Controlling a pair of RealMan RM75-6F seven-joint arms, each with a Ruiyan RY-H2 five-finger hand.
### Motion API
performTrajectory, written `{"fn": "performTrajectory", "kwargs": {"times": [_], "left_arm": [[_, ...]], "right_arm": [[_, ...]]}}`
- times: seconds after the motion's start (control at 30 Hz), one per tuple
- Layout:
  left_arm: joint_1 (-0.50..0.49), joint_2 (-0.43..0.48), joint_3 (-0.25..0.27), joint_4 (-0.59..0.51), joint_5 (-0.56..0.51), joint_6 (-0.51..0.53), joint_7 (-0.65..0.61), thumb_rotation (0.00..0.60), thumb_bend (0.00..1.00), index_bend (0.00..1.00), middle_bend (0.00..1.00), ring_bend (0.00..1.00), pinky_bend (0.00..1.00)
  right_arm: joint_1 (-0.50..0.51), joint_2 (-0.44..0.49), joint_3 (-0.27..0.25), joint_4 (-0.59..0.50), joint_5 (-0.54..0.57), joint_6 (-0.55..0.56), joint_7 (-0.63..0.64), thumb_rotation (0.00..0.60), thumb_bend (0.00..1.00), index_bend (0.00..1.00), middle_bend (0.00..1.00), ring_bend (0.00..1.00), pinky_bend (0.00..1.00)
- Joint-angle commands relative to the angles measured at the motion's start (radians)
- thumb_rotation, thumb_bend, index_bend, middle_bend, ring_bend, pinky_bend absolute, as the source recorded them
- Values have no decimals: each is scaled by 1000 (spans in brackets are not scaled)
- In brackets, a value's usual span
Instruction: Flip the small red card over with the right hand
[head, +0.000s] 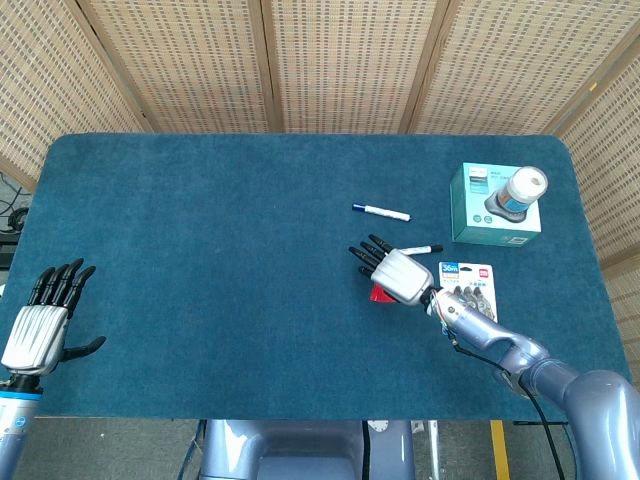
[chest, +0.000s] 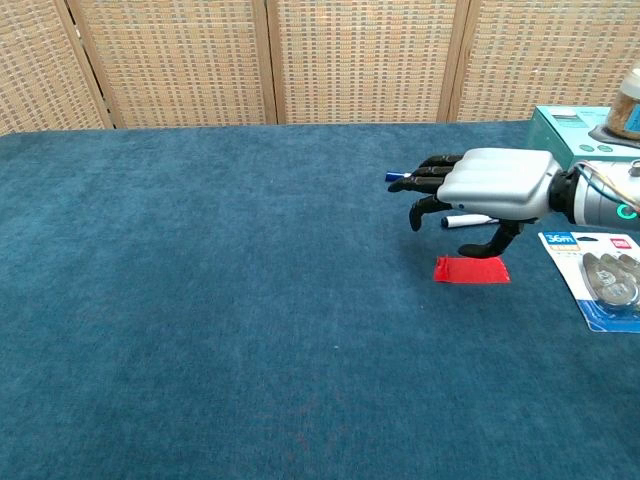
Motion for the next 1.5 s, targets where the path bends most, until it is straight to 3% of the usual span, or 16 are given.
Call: {"fn": "performTrajectory", "kwargs": {"times": [0.03,1.13,1.5], "left_arm": [[0,1,0,0,-1,-2,-1,600,19,0,0,0,0],[-2,3,-1,-5,-7,-6,-4,600,19,0,0,0,0],[-2,2,-1,-4,-7,-6,-4,600,19,0,0,0,0]], "right_arm": [[8,-26,-19,36,-25,19,9,600,414,387,0,0,0],[17,-145,-69,228,-35,7,54,600,414,464,0,0,0],[9,-166,-83,274,-34,13,77,600,439,562,0,0,0]]}}
